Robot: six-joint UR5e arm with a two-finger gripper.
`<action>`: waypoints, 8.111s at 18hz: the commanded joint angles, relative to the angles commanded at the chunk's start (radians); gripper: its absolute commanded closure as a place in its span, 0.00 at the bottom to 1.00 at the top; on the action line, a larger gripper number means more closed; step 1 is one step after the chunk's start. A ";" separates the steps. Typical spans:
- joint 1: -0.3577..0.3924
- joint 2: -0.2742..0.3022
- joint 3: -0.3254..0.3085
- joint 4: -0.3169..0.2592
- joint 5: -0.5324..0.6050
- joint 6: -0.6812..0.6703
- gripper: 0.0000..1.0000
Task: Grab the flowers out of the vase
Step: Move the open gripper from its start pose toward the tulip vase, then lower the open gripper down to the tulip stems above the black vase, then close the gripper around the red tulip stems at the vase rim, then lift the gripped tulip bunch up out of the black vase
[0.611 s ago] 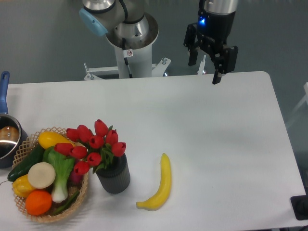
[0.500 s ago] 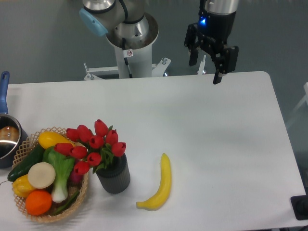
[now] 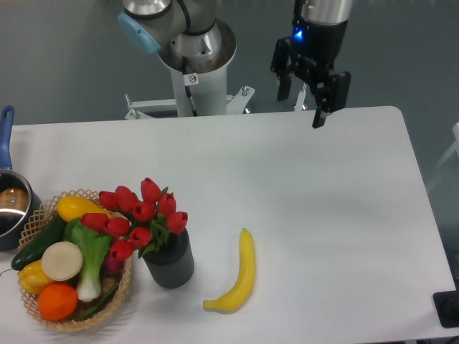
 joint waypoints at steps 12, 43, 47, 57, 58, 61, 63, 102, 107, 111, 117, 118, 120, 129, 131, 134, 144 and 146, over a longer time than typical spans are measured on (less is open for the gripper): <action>-0.011 -0.004 -0.135 0.139 -0.334 -0.336 0.00; -0.184 -0.282 -0.171 0.390 -0.588 -0.322 0.00; -0.209 -0.328 -0.115 0.393 -0.588 -0.330 0.00; -0.258 -0.356 -0.109 0.430 -0.592 -0.329 0.00; -0.261 -0.356 -0.114 0.430 -0.594 -0.332 0.00; -0.267 -0.360 -0.123 0.430 -0.595 -0.333 0.00; -0.279 -0.366 -0.109 0.430 -0.597 -0.338 0.00; -0.270 -0.391 -0.109 0.432 -0.698 -0.381 0.57; -0.239 -0.386 -0.108 0.432 -0.830 -0.379 0.57; -0.218 -0.365 -0.108 0.432 -0.879 -0.381 0.57; -0.176 -0.328 -0.108 0.430 -0.973 -0.384 0.56; -0.175 -0.327 -0.105 0.430 -0.973 -0.384 0.56; -0.176 -0.321 -0.100 0.430 -0.974 -0.407 0.56; -0.186 -0.261 -0.093 0.430 -1.031 -0.537 0.56; -0.186 -0.259 -0.080 0.430 -1.037 -0.552 0.56; -0.190 -0.256 -0.060 0.430 -1.055 -0.575 0.56; -0.196 -0.253 0.012 0.429 -1.120 -0.652 0.56; -0.189 -0.253 0.027 0.429 -1.126 -0.669 0.56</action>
